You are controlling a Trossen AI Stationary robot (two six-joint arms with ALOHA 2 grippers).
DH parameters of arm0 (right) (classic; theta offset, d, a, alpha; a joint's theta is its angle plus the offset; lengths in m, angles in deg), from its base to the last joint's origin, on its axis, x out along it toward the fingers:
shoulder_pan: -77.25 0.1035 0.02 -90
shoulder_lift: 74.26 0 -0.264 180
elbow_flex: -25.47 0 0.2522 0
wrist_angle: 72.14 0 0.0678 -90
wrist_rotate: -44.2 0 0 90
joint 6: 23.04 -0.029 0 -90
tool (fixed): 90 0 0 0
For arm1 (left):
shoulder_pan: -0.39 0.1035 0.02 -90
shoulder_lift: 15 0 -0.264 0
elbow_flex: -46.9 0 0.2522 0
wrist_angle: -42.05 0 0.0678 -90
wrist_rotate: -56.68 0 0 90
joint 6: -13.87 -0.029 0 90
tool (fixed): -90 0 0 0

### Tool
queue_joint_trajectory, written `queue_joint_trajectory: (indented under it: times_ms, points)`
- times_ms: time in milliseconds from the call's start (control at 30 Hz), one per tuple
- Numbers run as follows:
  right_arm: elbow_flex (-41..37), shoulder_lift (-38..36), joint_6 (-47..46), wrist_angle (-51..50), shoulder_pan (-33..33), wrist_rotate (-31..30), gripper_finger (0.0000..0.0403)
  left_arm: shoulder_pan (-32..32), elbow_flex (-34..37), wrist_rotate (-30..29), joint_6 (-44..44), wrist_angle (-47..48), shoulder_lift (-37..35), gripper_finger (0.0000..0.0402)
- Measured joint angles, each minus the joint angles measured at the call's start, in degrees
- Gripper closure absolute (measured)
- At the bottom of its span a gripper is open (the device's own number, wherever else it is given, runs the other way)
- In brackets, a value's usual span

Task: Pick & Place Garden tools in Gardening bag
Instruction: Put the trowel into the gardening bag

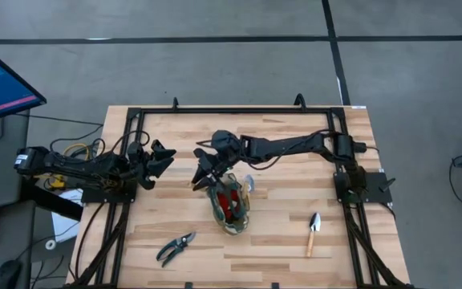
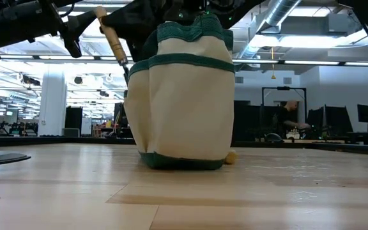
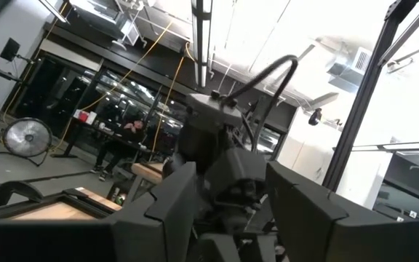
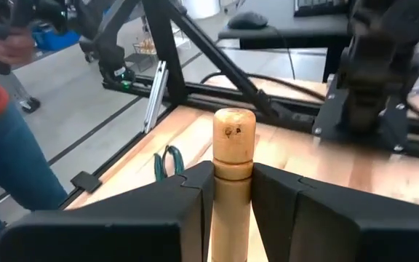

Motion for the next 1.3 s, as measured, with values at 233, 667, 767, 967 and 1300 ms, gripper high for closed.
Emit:
queue_joint_trajectory:
  times_ms: [233,667,767,967,1300]
  points:
    - [-0.01,-0.19,1.87,0.49,0.44,0.09,0.0340,0.00,-0.02,0.00,0.00,0.00,0.00,0.0236]
    - [-8.99,-0.17,-3.13,16.12,-0.10,1.87,0.0340,0.00,-0.01,0.02,0.00,0.00,0.00,0.0236]
    - [-9.62,-0.17,-3.03,16.33,-0.26,2.04,0.0340,0.00,0.00,0.00,0.00,0.00,0.00,0.0236]
    - [-10.93,-0.17,-1.65,17.33,-0.21,2.26,0.0340,0.00,-0.01,-0.03,-0.01,0.00,0.00,0.0236]
    - [-17.18,-0.21,-4.54,25.86,-1.11,2.24,0.0340,0.00,-0.01,-0.44,-0.02,0.00,0.00,0.0236]
